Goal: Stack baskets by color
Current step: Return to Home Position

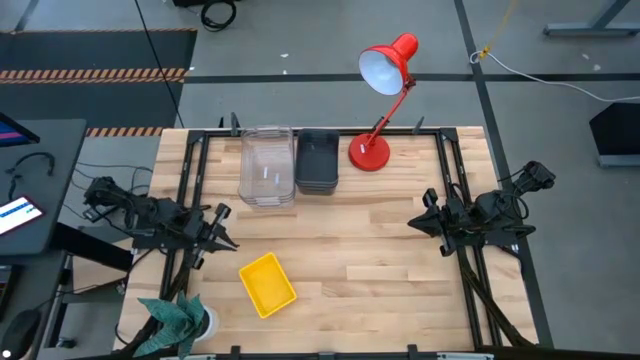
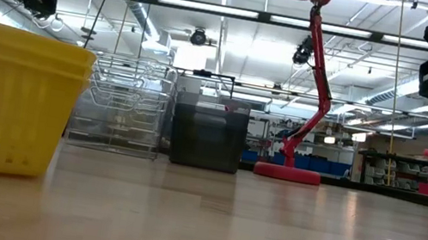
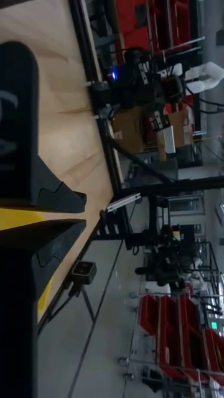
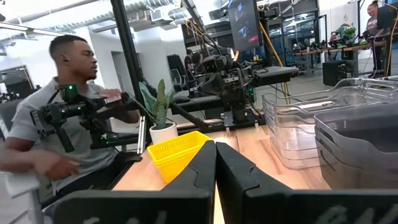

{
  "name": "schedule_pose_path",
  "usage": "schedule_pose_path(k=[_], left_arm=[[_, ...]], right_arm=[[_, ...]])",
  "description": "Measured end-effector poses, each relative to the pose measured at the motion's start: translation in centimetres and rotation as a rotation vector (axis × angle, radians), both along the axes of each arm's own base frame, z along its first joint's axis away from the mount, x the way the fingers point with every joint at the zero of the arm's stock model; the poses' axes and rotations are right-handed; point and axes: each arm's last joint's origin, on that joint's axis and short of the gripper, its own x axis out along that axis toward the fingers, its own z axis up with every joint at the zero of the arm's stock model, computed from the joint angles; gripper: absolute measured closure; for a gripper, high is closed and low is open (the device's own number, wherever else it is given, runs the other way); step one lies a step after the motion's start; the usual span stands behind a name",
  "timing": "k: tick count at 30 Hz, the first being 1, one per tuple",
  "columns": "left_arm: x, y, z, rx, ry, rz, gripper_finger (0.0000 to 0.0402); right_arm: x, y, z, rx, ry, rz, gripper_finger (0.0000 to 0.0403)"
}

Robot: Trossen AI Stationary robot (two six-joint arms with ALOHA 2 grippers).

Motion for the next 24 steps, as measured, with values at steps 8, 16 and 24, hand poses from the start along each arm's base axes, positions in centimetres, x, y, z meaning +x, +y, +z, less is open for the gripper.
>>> schedule_pose_path(k=[8,16,24], left_arm=[[-0.01,-0.22,-0.11,0.001,0.013,-0.021,0.0376],[-0.01,-0.22,-0.11,0.001,0.013,-0.021,0.0372],[-0.01,-0.22,-0.12,0.001,0.013,-0.021,0.0369]], right_arm=[[0.0,0.0,0.0,0.0,0.0,0.0,0.0391],[0.0,0.0,0.0,0.0,0.0,0.0,0.0391],[0.0,0.0,0.0,0.0,0.0,0.0,0.0391]])
